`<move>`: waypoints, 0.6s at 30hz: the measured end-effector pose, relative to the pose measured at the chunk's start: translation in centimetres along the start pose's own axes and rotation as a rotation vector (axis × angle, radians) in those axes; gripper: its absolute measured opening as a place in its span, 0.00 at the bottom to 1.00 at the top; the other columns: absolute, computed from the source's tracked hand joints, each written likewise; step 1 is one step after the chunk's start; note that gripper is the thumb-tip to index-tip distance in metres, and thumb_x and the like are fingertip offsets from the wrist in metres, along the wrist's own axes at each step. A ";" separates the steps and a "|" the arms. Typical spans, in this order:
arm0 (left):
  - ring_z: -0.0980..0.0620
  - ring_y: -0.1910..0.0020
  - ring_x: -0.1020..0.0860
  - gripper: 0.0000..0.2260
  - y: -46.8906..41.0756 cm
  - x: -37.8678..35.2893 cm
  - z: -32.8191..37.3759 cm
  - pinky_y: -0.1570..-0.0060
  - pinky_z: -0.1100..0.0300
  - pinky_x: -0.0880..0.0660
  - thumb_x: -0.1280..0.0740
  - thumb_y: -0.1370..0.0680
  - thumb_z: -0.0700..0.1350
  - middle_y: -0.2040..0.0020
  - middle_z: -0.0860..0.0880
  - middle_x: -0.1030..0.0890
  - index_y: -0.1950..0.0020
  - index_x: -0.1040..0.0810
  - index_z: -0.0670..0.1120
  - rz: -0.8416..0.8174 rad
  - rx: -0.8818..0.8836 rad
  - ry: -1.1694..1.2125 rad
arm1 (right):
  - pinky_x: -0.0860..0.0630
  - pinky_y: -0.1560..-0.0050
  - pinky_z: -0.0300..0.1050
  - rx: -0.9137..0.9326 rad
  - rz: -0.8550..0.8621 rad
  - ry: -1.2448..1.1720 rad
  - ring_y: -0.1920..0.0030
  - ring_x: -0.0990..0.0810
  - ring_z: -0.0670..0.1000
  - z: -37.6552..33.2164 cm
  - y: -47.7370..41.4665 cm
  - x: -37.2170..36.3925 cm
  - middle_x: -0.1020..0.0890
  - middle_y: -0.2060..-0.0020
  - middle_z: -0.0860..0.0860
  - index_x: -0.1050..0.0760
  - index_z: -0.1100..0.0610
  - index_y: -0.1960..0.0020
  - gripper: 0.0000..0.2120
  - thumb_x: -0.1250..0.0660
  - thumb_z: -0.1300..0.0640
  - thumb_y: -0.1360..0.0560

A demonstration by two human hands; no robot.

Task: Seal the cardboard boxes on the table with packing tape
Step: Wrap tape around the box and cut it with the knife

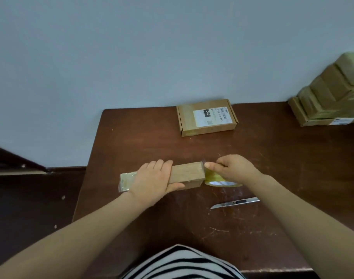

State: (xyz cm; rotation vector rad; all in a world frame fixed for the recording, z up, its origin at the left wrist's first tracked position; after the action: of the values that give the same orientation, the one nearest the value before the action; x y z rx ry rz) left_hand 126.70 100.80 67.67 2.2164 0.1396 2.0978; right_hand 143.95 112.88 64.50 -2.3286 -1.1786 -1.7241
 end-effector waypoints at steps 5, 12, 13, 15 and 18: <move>0.50 0.39 0.26 0.42 0.1 -0.3 -0.4 0.38 0.56 0.32 0.60 0.29 0.74 0.39 0.49 0.25 0.30 0.34 0.46 -0.019 -0.074 0.074 | 0.39 0.71 0.44 -0.005 0.001 -0.033 0.72 0.32 0.48 -0.1 0.0 -1.1 0.32 0.75 0.49 0.35 0.54 0.70 0.27 0.46 0.34 0.24; 0.52 0.48 0.23 0.42 2.5 -0.3 -4.7 0.48 0.59 0.29 0.63 0.32 0.76 0.47 0.52 0.22 0.39 0.27 0.49 -0.024 0.111 0.043 | 0.39 0.72 0.43 -0.013 0.019 -0.055 0.73 0.32 0.48 -0.5 -0.3 -1.1 0.33 0.75 0.49 0.36 0.54 0.71 0.27 0.46 0.34 0.23; 0.52 0.47 0.23 0.42 2.5 -0.4 -4.7 0.47 0.59 0.29 0.62 0.31 0.76 0.45 0.52 0.22 0.38 0.28 0.49 -0.025 0.090 0.070 | 0.39 0.72 0.43 -0.023 0.018 -0.061 0.73 0.33 0.48 -0.4 -0.3 -1.1 0.33 0.75 0.49 0.36 0.54 0.70 0.27 0.45 0.34 0.23; 0.50 0.44 0.23 0.40 3.0 -0.2 -4.9 0.43 0.56 0.28 0.56 0.27 0.74 0.42 0.49 0.21 0.35 0.27 0.46 0.029 0.038 0.147 | 0.39 0.71 0.44 -0.019 0.006 -0.053 0.72 0.33 0.48 -0.5 -0.2 -1.0 0.33 0.75 0.49 0.35 0.55 0.70 0.27 0.45 0.35 0.23; 0.47 0.53 0.20 0.38 4.0 0.0 -5.5 0.51 0.54 0.25 0.57 0.24 0.70 0.50 0.47 0.19 0.41 0.22 0.43 0.071 0.029 0.070 | 0.39 0.71 0.44 0.001 0.012 -0.062 0.72 0.33 0.48 -1.0 -0.1 -1.0 0.33 0.75 0.50 0.36 0.55 0.71 0.27 0.45 0.35 0.23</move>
State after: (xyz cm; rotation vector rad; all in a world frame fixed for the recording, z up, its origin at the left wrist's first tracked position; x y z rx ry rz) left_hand 121.28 96.89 68.50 2.1967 0.0972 2.2247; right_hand 142.99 112.04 64.04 -2.4002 -1.1716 -1.6587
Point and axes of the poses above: each hand's wrist, its own y-axis away from the middle knuckle, its own x-axis out of the back of the hand, z = x × y, the point moved 7 cm from there along -y, towards the middle knuckle
